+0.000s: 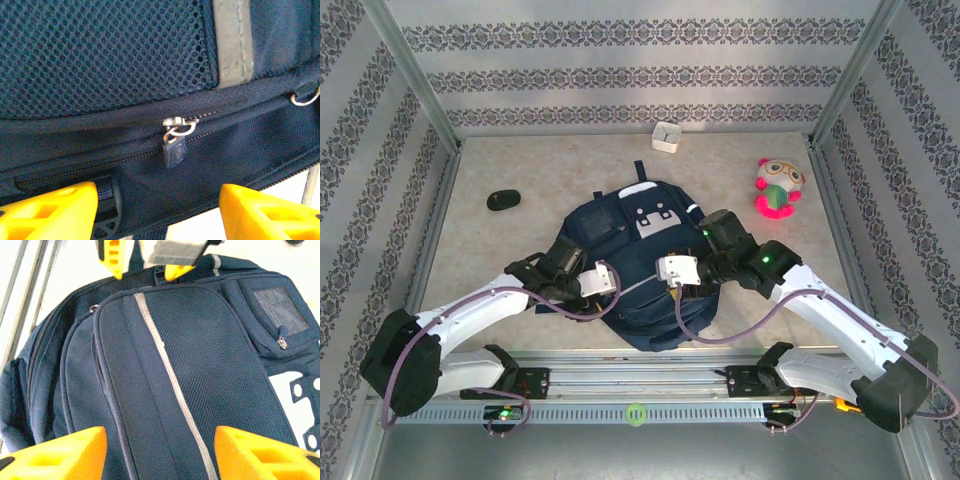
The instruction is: Pack books, pencil case, and school supplies into a backpack
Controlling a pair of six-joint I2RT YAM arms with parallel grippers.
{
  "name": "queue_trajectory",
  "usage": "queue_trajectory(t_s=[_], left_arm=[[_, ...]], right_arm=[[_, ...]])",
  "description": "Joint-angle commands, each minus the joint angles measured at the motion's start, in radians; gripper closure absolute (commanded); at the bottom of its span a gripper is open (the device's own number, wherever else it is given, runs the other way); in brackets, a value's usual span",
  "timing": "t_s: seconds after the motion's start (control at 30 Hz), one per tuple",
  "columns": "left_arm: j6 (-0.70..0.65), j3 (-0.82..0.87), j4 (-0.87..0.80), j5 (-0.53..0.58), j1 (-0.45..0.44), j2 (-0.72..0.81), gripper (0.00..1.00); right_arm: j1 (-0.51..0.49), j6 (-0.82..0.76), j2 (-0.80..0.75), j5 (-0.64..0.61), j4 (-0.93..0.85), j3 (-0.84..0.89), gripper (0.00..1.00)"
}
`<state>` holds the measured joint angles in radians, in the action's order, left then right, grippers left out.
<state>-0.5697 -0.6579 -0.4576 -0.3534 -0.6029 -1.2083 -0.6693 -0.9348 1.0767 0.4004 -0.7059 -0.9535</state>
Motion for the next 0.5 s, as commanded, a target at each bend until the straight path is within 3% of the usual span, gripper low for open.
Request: queue_trajectory(t_s=[0.0,0.07,0.1,0.23,0.37,0.47], left_arm=[[0.06,0.023,0.146,-0.002,-0.049,-0.011,0.37],[0.06,0.017,0.164,0.035,-0.07,-0.032,0.41],[0.065,0.01,0.166,0.045,-0.079,-0.039,0.43],[0.082,-0.001,0.178,0.035,-0.102,-0.045,0.49],[0.102,-0.003,0.184,0.055,-0.125,-0.05,0.68],[0.135,-0.001,0.196,0.057,-0.148,-0.044,0.85]], right_arm=[[0.008,0.275,-0.015,0.05,0.049,-0.002,0.4],[0.011,0.434,-0.018,0.041,0.1,0.007,0.38],[0.013,0.813,-0.027,-0.064,0.189,0.021,0.36],[0.059,1.249,-0.063,-0.299,0.119,0.044,0.29],[0.149,1.581,-0.151,-0.262,0.066,0.159,0.27],[0.157,1.711,-0.214,-0.202,0.087,0.257,0.25]])
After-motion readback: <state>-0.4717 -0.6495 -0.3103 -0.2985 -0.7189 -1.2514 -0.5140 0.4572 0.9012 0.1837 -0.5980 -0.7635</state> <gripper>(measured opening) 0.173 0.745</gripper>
